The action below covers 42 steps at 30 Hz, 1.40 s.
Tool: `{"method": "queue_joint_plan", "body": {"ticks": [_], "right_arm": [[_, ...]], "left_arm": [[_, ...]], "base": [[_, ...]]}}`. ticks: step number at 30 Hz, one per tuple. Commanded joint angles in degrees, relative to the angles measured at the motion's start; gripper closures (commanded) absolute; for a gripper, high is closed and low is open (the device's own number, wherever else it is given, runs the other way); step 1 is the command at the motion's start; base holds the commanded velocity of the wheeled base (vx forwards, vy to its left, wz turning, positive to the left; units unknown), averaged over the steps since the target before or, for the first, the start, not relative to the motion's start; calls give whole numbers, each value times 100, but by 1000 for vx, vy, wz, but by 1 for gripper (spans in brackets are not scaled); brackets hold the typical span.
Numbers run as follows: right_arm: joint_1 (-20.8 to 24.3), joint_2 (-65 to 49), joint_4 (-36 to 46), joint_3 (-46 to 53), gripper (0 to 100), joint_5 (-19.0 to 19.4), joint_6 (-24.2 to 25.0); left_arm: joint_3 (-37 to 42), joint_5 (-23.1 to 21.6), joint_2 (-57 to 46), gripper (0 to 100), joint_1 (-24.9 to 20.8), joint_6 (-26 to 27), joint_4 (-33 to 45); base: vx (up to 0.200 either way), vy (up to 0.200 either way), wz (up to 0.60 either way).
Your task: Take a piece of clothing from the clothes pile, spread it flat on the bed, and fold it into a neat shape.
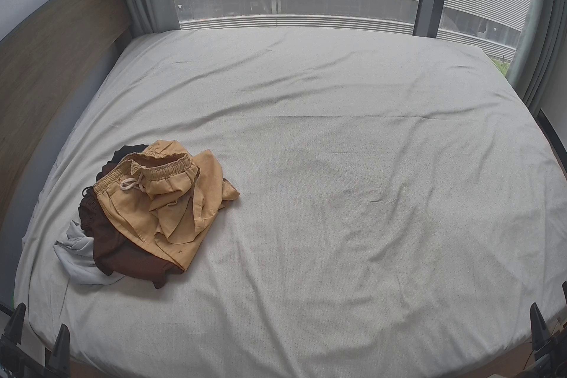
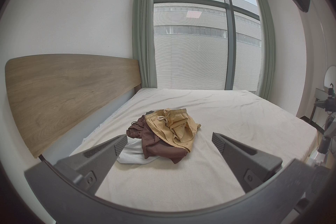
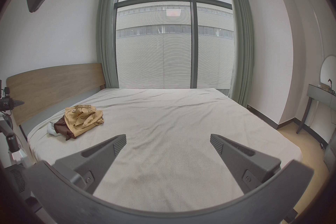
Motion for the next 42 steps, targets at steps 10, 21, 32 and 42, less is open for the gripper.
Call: {"method": "queue_joint_plan", "body": {"ticks": [10, 21, 32, 42], "right_arm": [[0, -66, -9, 101, 0, 1, 3], [0, -66, 0, 101, 0, 1, 12], [9, -66, 0, 101, 0, 1, 12], [9, -66, -9, 101, 0, 1, 12]], "left_arm": [[101, -3, -93, 0, 2, -42, -6], [-66, 15, -5, 0, 29, -86, -235], [-787, -390, 2149, 0, -305, -235, -929], [-1270, -522, 3555, 0, -631, -1457, -1562]], "base": [[0, 0, 0], [0, 0, 0], [0, 0, 0], [0, 0, 0]]}}
